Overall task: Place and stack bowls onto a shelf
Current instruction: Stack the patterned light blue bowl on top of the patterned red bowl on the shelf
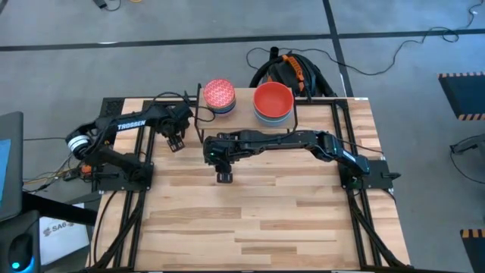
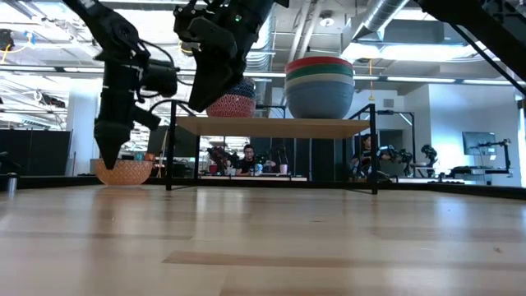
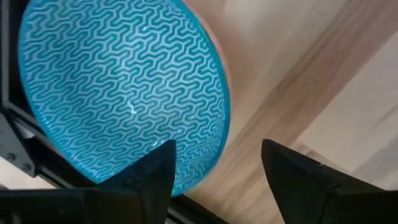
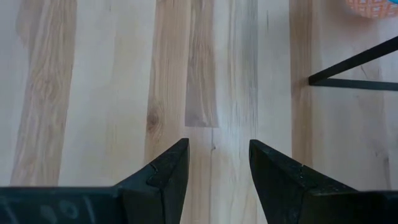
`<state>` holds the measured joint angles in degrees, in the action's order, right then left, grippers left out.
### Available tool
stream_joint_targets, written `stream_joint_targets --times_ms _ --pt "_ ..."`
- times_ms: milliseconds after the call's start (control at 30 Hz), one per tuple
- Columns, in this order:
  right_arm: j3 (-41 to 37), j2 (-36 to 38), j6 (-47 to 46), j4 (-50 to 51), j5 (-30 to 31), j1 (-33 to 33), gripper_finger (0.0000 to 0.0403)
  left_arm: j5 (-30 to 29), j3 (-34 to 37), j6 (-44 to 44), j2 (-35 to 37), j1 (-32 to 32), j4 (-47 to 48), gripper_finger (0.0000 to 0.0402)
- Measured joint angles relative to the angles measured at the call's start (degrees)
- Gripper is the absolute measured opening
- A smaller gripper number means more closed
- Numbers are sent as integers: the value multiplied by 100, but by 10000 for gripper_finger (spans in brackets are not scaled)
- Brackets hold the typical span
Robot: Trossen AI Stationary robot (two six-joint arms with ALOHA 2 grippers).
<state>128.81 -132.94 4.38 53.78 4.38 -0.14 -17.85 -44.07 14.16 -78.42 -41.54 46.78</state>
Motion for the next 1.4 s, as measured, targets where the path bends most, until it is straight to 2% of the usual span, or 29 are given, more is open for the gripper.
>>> stream_joint_targets --times_ms 100,200,467,733,1033,1200,1400 --pt "0 0 11 0 -4 0 193 -24 10 -16 -216 -20 -31 208" --pt "0 0 16 0 -4 0 193 51 6 -32 -329 -20 -72 172" --pt "0 0 16 3 -15 -37 193 585 17 -526 -117 -11 311 15" --pt "0 0 -49 2 -8 -12 193 862 26 -1385 279 131 968 6" --pt "0 0 -310 235 5 267 193 866 26 -2848 1105 707 1440 2" --pt "0 0 -492 460 26 425 193 1016 26 -3370 1850 1373 1523 2" --pt "-7 154 -1294 751 24 461 193 1145 26 -3967 2515 2773 1517 1"
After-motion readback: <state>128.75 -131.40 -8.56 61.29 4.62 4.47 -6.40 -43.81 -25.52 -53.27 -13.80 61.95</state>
